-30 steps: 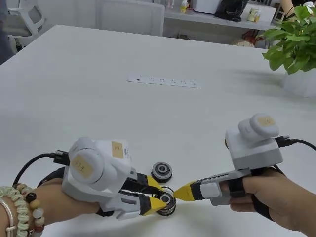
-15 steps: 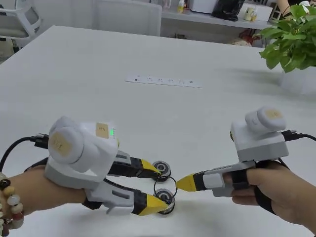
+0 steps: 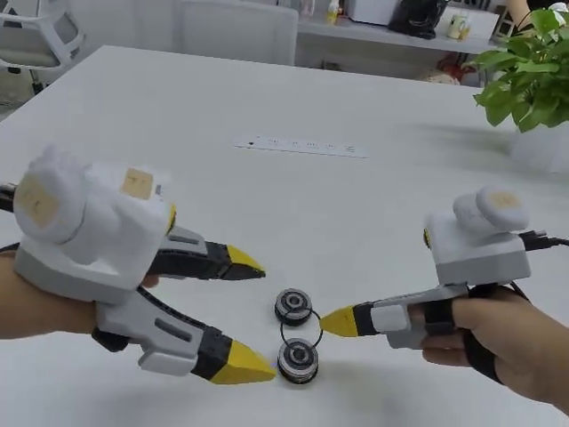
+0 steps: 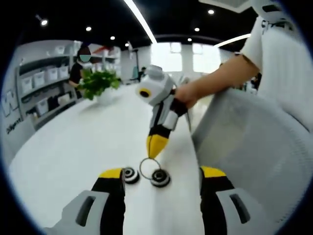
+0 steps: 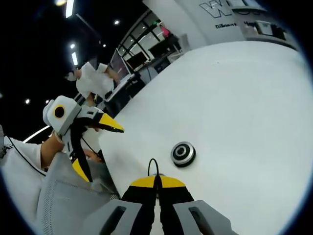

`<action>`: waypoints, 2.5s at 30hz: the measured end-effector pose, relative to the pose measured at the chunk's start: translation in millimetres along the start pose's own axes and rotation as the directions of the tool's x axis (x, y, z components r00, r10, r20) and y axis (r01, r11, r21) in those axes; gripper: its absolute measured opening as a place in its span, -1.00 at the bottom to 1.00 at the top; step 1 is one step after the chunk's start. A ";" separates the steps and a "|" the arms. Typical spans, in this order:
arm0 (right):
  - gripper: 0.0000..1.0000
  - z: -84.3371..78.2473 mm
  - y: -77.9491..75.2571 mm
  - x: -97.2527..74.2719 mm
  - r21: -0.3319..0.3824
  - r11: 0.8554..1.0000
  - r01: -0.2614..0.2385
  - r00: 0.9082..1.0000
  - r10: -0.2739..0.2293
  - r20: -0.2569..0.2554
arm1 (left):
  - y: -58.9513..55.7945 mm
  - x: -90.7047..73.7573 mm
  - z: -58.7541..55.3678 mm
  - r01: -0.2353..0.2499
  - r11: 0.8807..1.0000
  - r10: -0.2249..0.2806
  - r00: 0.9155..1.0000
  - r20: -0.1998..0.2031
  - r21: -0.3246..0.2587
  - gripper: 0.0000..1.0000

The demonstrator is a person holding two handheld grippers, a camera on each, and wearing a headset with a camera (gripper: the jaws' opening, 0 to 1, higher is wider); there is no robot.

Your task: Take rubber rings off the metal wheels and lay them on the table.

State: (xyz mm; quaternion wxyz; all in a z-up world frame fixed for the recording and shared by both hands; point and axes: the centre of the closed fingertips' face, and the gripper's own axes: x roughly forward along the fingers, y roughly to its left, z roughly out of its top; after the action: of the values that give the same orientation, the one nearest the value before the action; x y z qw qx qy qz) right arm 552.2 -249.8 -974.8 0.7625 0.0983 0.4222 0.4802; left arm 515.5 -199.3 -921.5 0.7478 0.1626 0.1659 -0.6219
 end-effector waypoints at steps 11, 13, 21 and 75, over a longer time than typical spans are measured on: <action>-1.00 22.9 16.3 -7.7 -0.015 1.000 -0.027 0.997 0.028 0.066 | 9.0 -60.2 -21.7 -0.174 0.982 0.175 0.985 0.003 -0.072 0.48; -1.00 28.1 19.9 -9.5 -0.019 0.999 -0.031 0.996 0.032 0.083 | 10.3 -69.8 -25.9 -0.207 0.974 0.209 0.978 0.012 -0.097 0.51; -1.00 42.3 28.6 -15.6 -0.017 0.999 -0.049 0.991 0.051 0.124 | 11.7 -97.7 -42.1 -0.311 0.932 0.321 0.947 0.023 -0.184 0.67; -1.00 -4.2 31.5 82.6 -0.177 0.984 -0.005 0.986 -0.025 -0.164 | -5.3 -137.6 -75.7 -0.453 0.826 0.487 0.873 0.019 -0.335 0.71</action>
State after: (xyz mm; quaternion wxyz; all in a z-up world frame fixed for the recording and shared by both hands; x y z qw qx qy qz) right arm 543.7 -167.2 -1005.3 0.7329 -0.0122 0.4405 0.5184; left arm 483.2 -45.6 -927.2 0.9017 0.0424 0.1804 -0.3907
